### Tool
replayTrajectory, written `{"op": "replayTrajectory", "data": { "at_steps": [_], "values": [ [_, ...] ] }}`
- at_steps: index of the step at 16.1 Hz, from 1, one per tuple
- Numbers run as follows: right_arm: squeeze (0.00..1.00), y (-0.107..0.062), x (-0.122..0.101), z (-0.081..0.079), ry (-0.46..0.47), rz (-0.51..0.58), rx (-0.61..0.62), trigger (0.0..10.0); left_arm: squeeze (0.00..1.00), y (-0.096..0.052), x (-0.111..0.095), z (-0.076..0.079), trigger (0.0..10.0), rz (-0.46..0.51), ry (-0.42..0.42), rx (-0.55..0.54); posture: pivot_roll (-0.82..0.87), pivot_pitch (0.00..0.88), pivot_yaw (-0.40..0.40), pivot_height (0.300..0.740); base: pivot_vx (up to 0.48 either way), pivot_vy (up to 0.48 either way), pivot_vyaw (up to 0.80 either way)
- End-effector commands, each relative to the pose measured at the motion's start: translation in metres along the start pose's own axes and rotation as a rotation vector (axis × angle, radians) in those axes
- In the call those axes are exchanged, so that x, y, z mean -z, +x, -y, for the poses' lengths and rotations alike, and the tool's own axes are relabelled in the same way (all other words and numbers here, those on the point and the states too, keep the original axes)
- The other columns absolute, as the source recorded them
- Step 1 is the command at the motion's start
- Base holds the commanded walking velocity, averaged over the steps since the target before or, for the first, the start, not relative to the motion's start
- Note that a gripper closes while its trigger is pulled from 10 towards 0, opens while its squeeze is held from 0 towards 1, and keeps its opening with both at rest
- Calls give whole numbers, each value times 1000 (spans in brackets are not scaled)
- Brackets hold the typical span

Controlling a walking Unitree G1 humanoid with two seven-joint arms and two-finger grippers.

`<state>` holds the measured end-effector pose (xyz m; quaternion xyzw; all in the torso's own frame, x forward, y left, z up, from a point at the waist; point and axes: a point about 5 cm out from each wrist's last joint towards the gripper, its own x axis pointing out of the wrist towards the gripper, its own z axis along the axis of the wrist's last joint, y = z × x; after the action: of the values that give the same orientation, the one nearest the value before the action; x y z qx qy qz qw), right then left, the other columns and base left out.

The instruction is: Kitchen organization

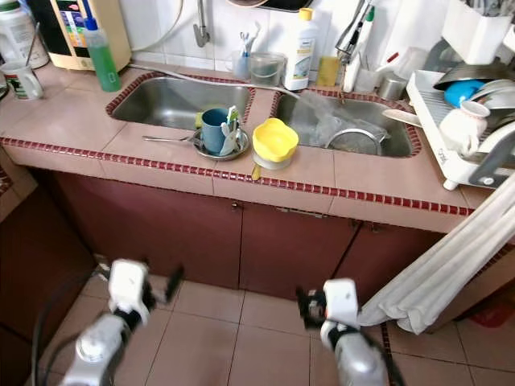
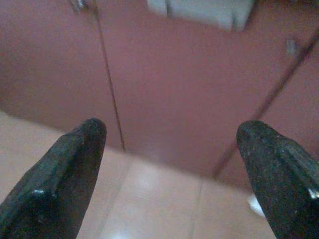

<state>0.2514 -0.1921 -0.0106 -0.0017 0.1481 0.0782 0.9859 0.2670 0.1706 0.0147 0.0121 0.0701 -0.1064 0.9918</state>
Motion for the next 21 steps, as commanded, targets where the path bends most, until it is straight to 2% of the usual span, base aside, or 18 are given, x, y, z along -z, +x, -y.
{"op": "replayTrajectory", "data": {
  "at_steps": [1, 2, 4, 6, 8, 9, 10, 12, 14, 15, 16, 17, 19, 20, 21],
  "values": [
    [110, 7, -24, 9, 37, 97, -12, 10000, 0, 4, -11, -6, 10000, 37, -58, -10, 31, 0, -55, 740, 0, 0, 0],
    [0, 11, -35, 12, 42, 138, -11, 10000, 0, 5, -14, -8, 10000, 46, -115, 11, 30, 0, -58, 740, 0, 0, 0],
    [0, 19, -67, 14, -21, 245, -23, 10000, 0, 12, -34, -15, 10000, 79, -117, 22, 28, 0, -58, 740, 0, 0, 0],
    [0, 23, -91, 12, -43, 314, -20, 10000, 0, 17, -57, -10, 10000, 126, -118, 33, 30, 0, -64, 740, 0, 0, 0],
    [0, 21, -106, 9, -60, 354, -13, 10000, 0, 16, -71, -3, 10000, 166, -127, 48, 32, 0, -65, 740, 0, 0, 0],
    [0, 19, -118, 4, -122, 389, -28, 10000, 0, 14, -84, 1, 10000, 211, -97, 59, 30, 0, -67, 740, 0, 0, 0],
    [0, 17, -123, 2, -133, 403, -32, 10000, 0, 12, -89, 2, 10000, 209, -87, 63, 30, 0, -68, 740, 0, 0, 0],
    [0, 9, -141, -1, -186, 464, -10, 10000, 0, 3, -105, 8, 10000, 260, 19, 83, 33, 0, -74, 740, 0, 0, 0],
    [0, 1, -157, -5, -230, 522, -54, 10000, 0, 0, -121, 12, 10000, 304, 59, 103, 32, 0, -76, 740, 0, 0, 0],
    [0, -2, -164, -5, -236, 565, -55, 10000, 0, 1, -126, 12, 10000, 311, 75, 92, 28, 0, -76, 740, 0, 0, 0],
    [0, -4, -169, 0, -200, 591, -16, 10000, 0, 1, -132, 13, 10000, 325, 94, 72, 23, 0, -73, 740, 0, 0, 0],
    [0, -5, -172, 3, -190, 602, 5, 10000, 0, 1, -136, 13, 10000, 337, 85, 64, 21, 0, -72, 740, 0, 0, 0],
    [0, -9, -178, 8, -175, 619, 76, 10000, 0, 2, -163, 11, 10000, 413, 3, -3, 15, 0, -73, 740, 0, 0, 0],
    [0, -9, -178, 7, -168, 618, 77, 10000, 0, 5, -166, 9, 10000, 416, -37, -27, 16, 0, -71, 740, 0, 0, 0],
    [0, -8, -179, 4, -168, 618, 73, 10000, 0, 12, -166, 6, 10000, 396, -40, -59, 15, 0, -66, 740, 0, 0, 0]
  ]
}}
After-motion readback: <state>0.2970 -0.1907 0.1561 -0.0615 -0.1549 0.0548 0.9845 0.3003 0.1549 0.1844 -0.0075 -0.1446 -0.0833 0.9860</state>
